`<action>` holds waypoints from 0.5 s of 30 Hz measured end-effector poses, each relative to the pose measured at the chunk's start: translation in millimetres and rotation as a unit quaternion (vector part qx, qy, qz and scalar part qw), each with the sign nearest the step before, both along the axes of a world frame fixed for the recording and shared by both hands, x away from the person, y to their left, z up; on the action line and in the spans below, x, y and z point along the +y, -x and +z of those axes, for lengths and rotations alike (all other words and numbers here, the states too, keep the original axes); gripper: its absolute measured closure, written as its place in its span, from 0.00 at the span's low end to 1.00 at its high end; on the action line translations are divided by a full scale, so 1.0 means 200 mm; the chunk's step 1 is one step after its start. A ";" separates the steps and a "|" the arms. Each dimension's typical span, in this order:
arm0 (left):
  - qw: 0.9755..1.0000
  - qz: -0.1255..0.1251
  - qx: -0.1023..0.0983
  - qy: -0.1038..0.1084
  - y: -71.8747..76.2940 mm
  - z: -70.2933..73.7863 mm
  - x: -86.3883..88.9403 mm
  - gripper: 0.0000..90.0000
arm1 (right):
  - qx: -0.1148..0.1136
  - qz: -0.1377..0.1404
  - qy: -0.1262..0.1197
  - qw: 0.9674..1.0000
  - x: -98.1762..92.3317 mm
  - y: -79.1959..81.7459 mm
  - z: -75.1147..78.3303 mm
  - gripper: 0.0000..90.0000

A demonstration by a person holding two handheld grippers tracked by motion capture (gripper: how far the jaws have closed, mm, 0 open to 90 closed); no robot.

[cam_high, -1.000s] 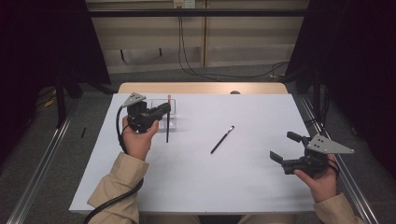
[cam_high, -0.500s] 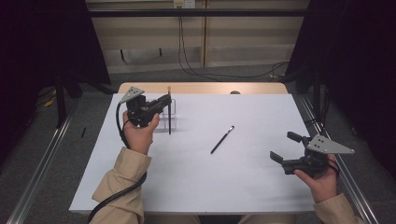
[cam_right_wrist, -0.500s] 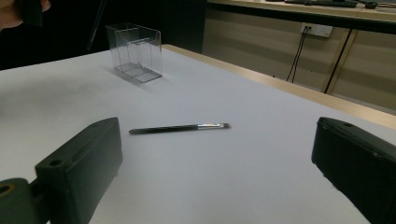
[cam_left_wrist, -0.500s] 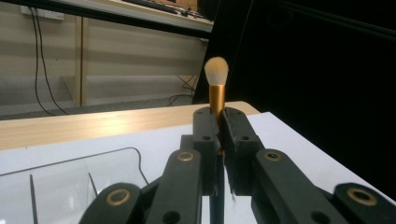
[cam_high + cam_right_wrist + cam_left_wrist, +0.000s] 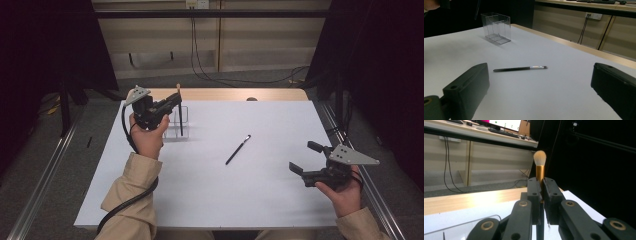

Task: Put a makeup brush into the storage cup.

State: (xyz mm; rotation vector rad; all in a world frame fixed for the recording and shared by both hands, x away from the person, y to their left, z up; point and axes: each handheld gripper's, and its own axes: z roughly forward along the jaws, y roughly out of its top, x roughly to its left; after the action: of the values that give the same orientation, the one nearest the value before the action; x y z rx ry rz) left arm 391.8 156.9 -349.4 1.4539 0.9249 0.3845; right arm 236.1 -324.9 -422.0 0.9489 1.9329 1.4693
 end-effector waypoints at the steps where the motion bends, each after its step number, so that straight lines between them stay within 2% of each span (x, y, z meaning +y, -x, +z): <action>1: 1.000 0.001 -0.002 0.001 0.00 0.00 0.00 0.94 | 0.000 0.001 0.000 1.000 0.00 0.00 0.00 0.02; 8: 1.000 0.007 -0.007 0.014 -0.03 0.01 0.01 0.94 | 0.000 0.000 0.000 1.000 0.00 0.00 0.00 0.02; 12: 1.000 0.009 -0.013 0.007 -0.04 0.01 0.00 0.94 | 0.001 0.000 0.000 1.000 0.00 0.00 0.00 0.02; 15: 1.000 0.012 -0.014 0.009 -0.05 0.02 0.00 0.94 | 0.001 0.001 0.000 1.000 0.00 0.00 0.00 0.02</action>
State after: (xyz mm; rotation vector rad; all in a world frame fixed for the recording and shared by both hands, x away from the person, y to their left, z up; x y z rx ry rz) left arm 402.7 157.0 -346.4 1.4186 0.9225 0.4114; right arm 236.4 -325.1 -422.5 0.9497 1.9351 1.4707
